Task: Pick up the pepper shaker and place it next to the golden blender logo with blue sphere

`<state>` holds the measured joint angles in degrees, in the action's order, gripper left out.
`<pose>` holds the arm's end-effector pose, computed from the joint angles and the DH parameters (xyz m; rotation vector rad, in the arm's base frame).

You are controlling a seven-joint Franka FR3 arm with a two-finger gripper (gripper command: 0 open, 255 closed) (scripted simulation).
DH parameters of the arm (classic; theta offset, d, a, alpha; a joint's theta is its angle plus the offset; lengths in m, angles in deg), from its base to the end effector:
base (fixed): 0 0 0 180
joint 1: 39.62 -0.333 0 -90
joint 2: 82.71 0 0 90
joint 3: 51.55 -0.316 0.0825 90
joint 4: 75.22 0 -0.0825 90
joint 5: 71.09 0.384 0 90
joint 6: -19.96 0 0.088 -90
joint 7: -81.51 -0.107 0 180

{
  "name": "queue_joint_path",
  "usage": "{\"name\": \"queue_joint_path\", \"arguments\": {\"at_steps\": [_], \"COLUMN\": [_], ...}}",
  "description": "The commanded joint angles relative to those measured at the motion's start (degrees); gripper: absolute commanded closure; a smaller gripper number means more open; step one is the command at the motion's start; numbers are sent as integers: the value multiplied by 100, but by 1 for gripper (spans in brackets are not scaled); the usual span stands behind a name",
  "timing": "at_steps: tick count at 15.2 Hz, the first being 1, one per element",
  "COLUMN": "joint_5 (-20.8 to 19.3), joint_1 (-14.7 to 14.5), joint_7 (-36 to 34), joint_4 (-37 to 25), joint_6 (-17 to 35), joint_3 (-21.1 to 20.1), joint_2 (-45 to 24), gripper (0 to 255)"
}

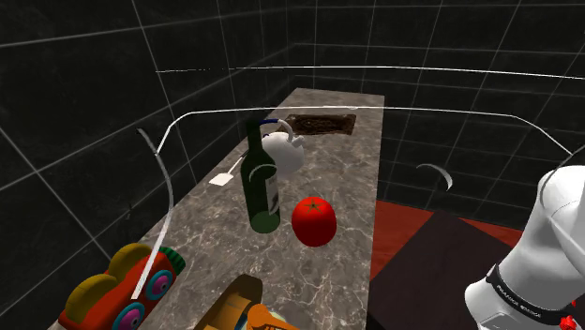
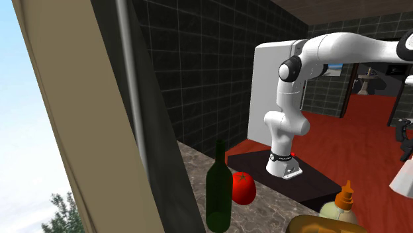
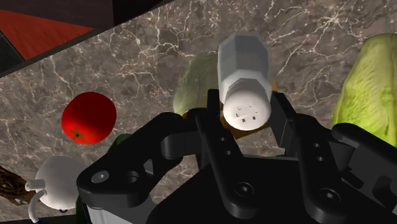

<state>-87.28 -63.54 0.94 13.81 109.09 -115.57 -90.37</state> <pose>0.0847 0.5671 0.5968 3.0531 0.2022 0.2391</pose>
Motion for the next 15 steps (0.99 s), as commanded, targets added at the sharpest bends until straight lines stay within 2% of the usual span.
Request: {"name": "queue_joint_path", "arguments": {"at_steps": [1,15], "joint_5": [43,93], "joint_1": [48,192], "joint_7": [1,-111], "joint_4": [190,1332], "joint_6": [172,1265], "joint_3": [2,35], "joint_2": [51,152], "gripper": [255,255]}}
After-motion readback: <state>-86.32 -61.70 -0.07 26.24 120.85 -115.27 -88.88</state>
